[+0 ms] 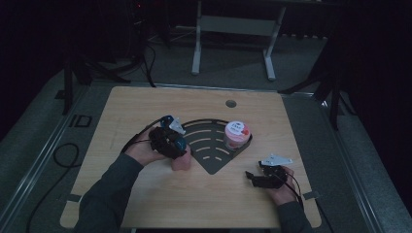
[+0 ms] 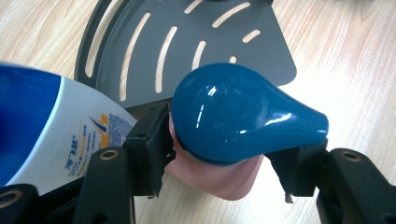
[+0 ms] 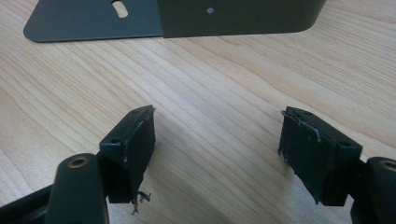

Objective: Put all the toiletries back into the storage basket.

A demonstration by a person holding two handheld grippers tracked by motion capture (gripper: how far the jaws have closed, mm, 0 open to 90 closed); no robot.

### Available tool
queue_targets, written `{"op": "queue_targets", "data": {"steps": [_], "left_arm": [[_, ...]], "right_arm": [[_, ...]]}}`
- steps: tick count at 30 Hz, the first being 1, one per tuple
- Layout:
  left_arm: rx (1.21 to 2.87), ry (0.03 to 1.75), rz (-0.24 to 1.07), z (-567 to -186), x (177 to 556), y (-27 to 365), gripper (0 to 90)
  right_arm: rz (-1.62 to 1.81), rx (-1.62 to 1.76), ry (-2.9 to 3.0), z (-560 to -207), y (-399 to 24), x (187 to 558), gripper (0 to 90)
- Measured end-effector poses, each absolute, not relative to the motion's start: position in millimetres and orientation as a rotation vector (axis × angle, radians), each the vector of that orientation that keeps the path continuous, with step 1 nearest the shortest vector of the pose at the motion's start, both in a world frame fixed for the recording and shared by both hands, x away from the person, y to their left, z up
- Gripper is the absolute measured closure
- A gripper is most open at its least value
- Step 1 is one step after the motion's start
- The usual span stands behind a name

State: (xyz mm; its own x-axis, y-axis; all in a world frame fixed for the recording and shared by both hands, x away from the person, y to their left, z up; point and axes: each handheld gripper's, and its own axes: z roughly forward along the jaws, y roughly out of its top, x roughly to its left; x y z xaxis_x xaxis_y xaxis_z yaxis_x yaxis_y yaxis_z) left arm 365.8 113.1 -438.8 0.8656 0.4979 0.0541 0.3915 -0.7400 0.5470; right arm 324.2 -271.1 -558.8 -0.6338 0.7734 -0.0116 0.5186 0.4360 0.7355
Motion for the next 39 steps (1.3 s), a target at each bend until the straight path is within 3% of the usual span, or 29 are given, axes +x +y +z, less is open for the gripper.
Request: {"op": "queue_targets", "data": {"steps": [39], "left_arm": [[2.529, 0.608, 0.304, -430.2, 371.2, 105.8, 46.5]], "right_arm": [[1.023, 1.102, 2.349, -558.8, -271.0, 324.4, 26.1]]}}
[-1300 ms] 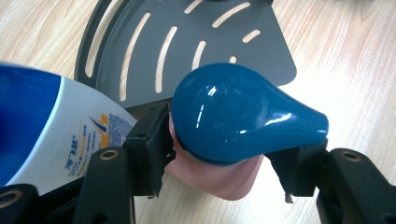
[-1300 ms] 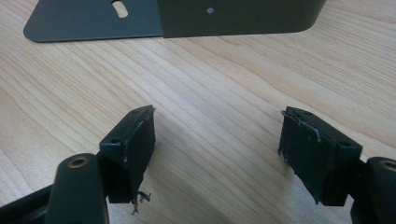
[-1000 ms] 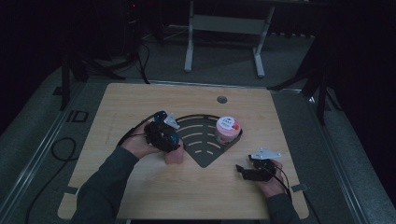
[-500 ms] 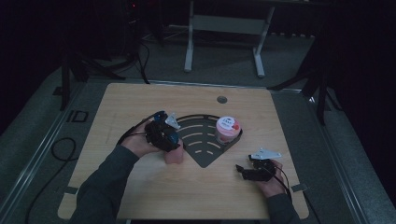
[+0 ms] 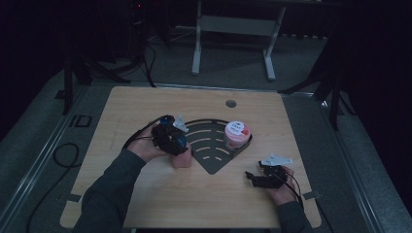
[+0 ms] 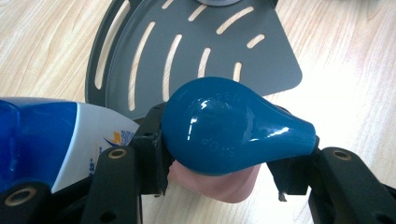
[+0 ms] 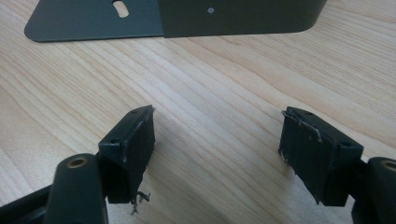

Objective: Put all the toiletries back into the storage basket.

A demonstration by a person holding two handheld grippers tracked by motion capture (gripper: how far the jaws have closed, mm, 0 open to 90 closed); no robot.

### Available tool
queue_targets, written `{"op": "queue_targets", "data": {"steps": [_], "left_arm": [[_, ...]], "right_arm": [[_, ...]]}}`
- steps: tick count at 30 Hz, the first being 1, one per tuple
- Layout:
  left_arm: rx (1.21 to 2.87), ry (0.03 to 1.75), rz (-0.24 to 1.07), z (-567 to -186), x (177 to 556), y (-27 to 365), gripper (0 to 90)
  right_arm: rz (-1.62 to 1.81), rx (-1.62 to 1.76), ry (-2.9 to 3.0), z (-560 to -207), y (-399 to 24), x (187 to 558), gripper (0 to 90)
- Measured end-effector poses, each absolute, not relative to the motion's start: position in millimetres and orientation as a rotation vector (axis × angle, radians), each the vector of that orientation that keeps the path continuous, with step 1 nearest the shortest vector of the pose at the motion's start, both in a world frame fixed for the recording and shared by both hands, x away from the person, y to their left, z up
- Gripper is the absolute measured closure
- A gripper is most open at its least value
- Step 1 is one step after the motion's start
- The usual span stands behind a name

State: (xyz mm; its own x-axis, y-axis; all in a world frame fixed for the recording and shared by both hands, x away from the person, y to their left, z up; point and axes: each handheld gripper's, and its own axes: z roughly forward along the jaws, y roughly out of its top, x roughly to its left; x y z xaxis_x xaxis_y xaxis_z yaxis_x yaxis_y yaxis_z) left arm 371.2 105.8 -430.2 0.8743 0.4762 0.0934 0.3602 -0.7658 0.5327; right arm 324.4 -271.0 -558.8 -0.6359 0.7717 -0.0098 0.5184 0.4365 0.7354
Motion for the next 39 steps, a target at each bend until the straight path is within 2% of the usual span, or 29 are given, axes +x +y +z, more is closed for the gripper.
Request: {"op": "queue_targets", "data": {"steps": [39], "left_arm": [[2.525, 0.525, 0.321, -391, 364, 94, 46.5]], "right_arm": [[1.023, 1.102, 2.349, -559, -271, 324, 26.1]]}}
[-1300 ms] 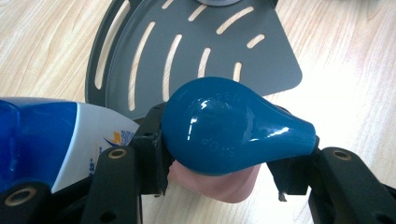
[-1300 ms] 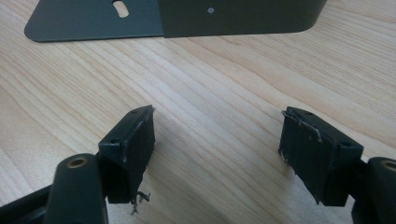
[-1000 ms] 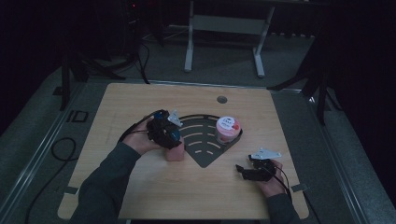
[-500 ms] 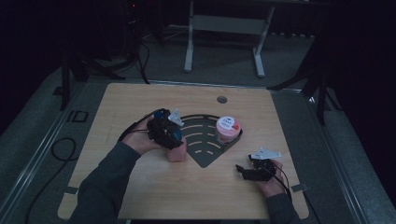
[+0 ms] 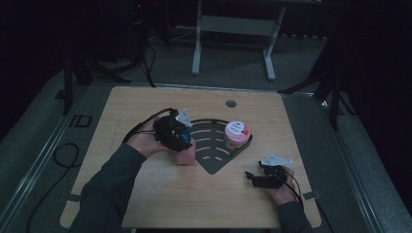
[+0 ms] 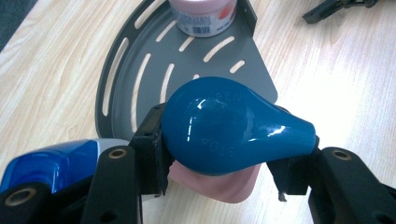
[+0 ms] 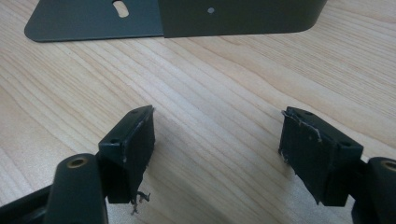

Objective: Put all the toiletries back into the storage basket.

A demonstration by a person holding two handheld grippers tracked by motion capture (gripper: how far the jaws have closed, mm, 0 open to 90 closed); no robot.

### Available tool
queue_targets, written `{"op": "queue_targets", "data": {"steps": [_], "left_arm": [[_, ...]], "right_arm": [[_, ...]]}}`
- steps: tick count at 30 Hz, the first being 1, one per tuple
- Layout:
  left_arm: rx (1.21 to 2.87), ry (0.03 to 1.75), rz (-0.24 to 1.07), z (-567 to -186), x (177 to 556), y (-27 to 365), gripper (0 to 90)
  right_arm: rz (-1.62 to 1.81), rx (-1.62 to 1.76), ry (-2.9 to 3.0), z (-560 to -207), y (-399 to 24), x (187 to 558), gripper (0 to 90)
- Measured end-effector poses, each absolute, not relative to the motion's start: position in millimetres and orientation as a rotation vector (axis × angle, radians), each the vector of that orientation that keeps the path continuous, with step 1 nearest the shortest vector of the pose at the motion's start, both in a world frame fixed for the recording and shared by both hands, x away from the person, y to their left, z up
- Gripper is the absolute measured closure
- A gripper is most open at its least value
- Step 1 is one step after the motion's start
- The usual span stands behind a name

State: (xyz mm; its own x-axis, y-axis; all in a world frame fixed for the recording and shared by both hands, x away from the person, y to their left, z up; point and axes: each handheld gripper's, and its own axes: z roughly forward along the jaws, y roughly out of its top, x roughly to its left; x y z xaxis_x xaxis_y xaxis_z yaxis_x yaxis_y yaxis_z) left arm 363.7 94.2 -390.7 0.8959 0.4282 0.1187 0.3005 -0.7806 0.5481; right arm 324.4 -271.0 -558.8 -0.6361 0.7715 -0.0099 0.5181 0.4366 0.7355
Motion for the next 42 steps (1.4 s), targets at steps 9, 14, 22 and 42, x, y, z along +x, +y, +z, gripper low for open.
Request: {"op": "queue_targets", "data": {"steps": [9, 14, 22, 42], "left_arm": [[2.536, 0.511, 0.326, -387, 368, 86, 46.5], [2.534, 0.506, 0.337, -383, 371, 83, 46.5], [2.543, 0.494, 0.343, -378, 376, 74, 46.5], [2.544, 0.501, 0.329, -380, 391, 60, 46.5]], "right_arm": [[1.023, 1.102, 2.349, -559, -271, 324, 26.1], [1.023, 1.101, 2.349, -559, -271, 324, 26.1], [1.023, 1.101, 2.35, -559, -271, 324, 26.1], [1.024, 1.101, 2.351, -559, -271, 324, 26.1]]}}
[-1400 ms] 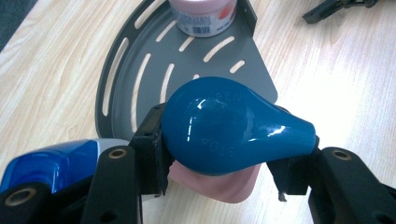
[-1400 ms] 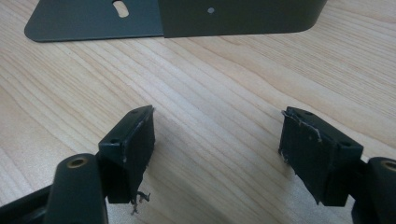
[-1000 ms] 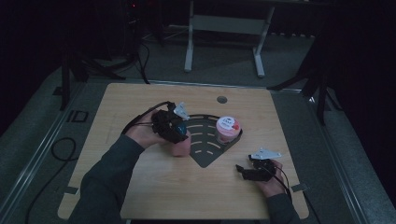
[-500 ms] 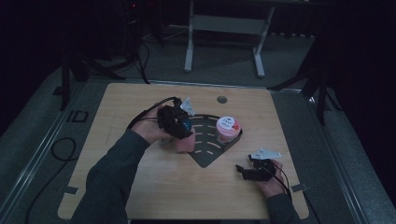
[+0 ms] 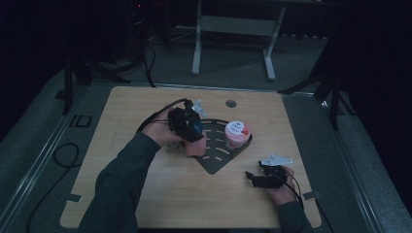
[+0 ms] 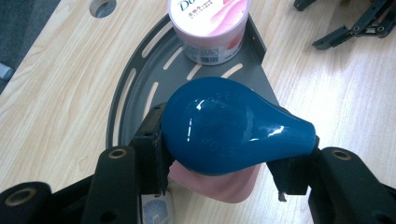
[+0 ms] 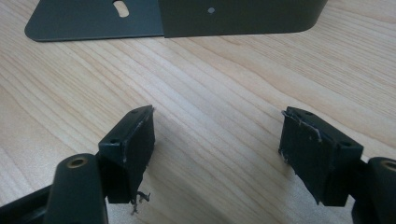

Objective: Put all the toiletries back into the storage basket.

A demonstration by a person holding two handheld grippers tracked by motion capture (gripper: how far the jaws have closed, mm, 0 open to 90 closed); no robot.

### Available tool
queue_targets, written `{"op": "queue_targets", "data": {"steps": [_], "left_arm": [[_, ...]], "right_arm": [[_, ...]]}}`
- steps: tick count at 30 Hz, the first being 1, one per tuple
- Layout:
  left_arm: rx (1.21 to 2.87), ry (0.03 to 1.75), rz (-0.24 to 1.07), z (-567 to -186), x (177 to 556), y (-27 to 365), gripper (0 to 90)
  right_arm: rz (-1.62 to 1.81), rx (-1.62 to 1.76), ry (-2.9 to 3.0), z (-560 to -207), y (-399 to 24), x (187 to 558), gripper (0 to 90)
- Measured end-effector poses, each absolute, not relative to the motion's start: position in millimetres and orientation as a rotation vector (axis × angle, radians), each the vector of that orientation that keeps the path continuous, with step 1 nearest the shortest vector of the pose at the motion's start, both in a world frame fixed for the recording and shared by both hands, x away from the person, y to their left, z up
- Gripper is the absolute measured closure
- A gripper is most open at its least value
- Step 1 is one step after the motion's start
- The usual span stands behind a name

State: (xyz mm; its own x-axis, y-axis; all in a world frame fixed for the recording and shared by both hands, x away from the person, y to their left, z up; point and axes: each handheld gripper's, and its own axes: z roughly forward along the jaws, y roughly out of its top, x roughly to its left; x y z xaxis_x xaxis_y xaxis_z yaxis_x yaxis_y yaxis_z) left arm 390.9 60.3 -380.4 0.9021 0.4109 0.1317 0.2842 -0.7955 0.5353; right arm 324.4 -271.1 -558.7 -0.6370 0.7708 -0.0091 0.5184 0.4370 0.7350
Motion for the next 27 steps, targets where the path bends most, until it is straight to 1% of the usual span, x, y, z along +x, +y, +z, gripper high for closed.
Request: {"op": "queue_targets", "data": {"steps": [27], "left_arm": [[2.537, 0.517, 0.356, -382, 408, 42, 46.5]], "right_arm": [[1.024, 1.096, 2.352, -559, -271, 324, 26.1]]}}
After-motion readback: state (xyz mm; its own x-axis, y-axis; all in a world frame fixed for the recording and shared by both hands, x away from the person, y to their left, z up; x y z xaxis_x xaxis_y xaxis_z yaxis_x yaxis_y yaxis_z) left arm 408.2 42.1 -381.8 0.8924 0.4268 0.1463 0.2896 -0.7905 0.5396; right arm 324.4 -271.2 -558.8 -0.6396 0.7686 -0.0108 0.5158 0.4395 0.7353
